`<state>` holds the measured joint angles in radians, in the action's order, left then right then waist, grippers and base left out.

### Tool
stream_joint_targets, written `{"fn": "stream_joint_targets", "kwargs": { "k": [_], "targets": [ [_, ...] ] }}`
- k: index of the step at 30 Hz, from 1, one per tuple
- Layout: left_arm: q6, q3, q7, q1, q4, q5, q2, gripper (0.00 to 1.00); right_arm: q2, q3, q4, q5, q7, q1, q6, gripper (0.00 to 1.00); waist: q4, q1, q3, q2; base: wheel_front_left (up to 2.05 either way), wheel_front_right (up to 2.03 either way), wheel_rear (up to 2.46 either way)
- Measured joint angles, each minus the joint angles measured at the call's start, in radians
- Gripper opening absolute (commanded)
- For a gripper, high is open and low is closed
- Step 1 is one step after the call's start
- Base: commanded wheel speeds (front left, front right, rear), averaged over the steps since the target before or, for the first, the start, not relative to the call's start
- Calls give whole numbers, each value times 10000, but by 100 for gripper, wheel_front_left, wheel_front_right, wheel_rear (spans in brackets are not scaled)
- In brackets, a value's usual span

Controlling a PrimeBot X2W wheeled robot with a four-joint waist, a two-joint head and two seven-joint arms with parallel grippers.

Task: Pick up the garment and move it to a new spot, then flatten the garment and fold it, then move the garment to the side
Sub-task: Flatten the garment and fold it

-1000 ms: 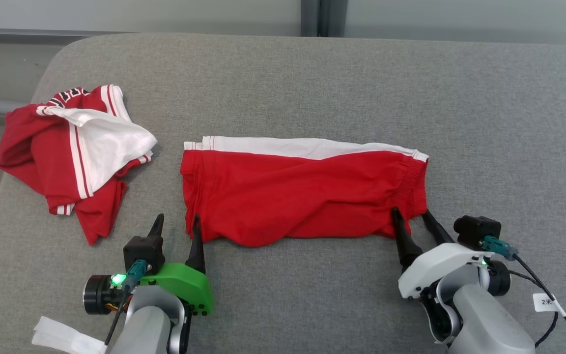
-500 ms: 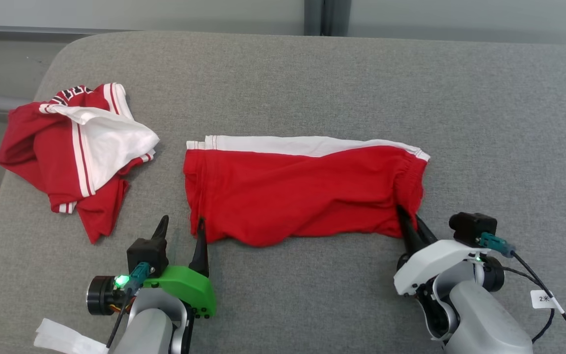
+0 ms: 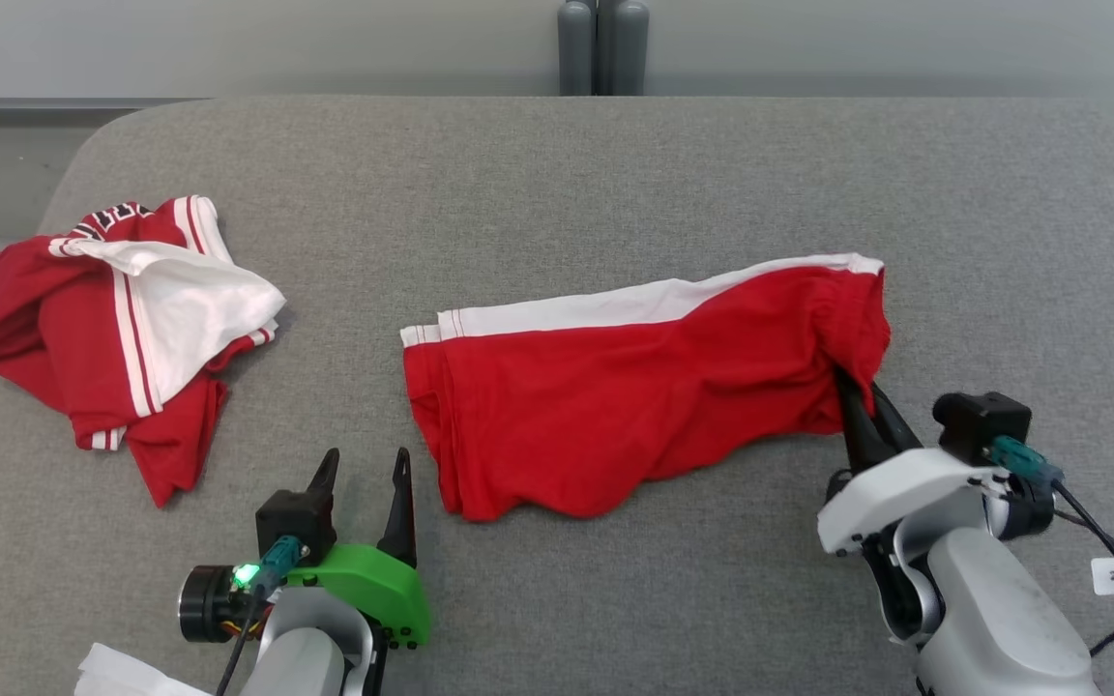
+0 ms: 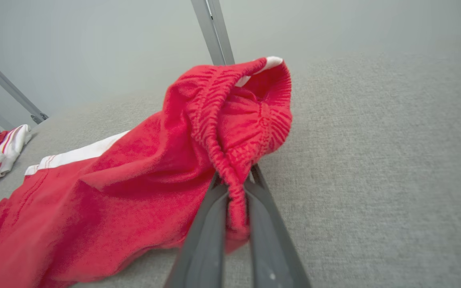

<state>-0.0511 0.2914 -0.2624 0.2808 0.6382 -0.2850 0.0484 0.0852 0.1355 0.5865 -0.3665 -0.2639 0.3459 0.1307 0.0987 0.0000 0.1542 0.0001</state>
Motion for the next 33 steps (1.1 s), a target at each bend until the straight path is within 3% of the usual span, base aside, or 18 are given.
{"fn": "stream_joint_targets", "kwargs": {
  "k": [7,12,17,18,20,21,27,33],
  "targets": [
    [4,581,0,-50,42,-435,0,100,270,2385,-683,196,-2,904,0,0,349,0,-90,0,0,0,0],
    [-81,947,-2,-142,12,-698,2,100,132,4121,-403,-142,90,1253,0,0,921,0,-144,0,0,0,0],
    [-125,1269,-2,-157,-19,-855,4,100,-79,5129,318,-387,207,1617,0,0,1587,0,-166,0,0,0,0],
    [-153,1333,-2,-158,-27,-897,2,100,-136,5265,497,-464,205,1693,0,7,1733,0,-163,0,0,0,0],
    [-196,1430,-2,-157,-50,-943,4,100,-209,5419,800,-575,194,1838,0,87,1994,0,-153,0,0,0,0],
    [-203,1461,-2,-157,-71,-965,6,100,-245,5463,913,-686,159,1907,0,100,2127,0,-143,-1,0,0,0],
    [-389,1342,0,-156,-169,-936,6,100,-364,5494,980,-1133,54,2154,2,100,2501,0,-65,-1,0,0,0],
    [-491,922,-2,-151,-395,-660,6,100,-349,3998,240,-642,15,1844,2,100,2070,0,-48,0,0,0,0]
  ]
}}
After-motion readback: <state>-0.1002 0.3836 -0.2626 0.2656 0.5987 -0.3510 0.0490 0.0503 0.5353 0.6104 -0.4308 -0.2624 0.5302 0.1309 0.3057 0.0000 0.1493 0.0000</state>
